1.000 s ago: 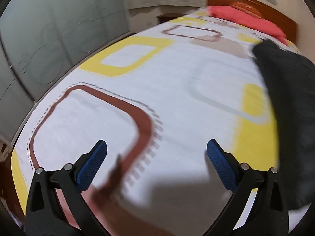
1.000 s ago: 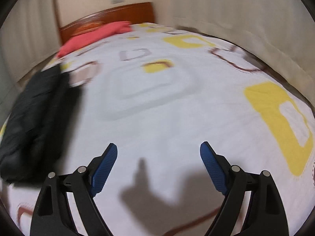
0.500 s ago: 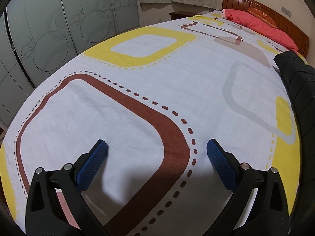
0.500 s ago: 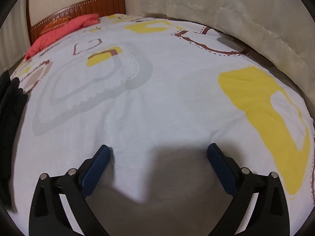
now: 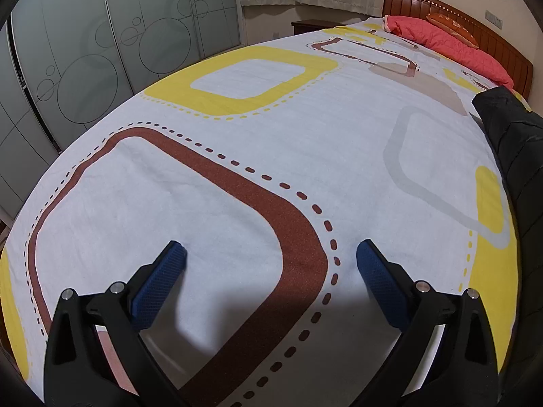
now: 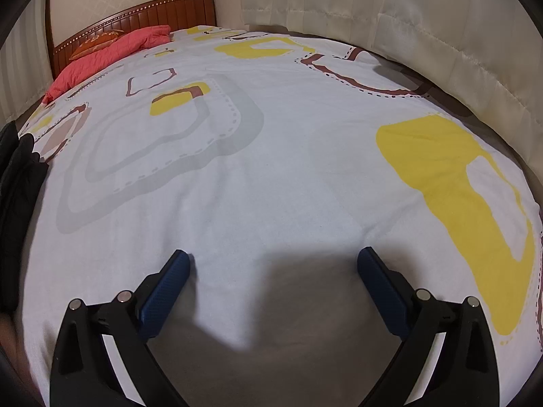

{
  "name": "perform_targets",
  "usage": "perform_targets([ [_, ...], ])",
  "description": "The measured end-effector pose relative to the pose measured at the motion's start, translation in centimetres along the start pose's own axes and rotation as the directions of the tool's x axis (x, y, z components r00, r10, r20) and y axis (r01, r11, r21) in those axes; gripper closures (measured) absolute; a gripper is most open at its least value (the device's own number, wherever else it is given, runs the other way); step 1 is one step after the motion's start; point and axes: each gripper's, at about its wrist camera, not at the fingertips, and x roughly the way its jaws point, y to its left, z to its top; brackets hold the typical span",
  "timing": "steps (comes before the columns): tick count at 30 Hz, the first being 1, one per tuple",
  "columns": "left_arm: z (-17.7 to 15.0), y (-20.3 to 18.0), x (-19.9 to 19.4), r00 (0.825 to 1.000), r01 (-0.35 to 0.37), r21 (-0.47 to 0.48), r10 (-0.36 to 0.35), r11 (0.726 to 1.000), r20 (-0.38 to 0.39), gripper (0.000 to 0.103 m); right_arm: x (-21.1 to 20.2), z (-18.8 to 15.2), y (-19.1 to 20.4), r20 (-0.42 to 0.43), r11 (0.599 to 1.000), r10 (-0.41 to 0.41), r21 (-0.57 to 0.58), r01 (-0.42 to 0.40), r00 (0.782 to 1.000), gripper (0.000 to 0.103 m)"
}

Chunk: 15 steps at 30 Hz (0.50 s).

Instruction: Fold large clothes

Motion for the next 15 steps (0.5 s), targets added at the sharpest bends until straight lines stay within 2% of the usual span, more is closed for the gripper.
perform_targets([
  [15,-0.01,0.10,-0.01,1.000,0.002,-0.001,-0.002,1.000,0.000,0.002,0.00,-0.06,0.00,0.000,1.000,0.002,0.000,-0.002,1.000,0.004],
])
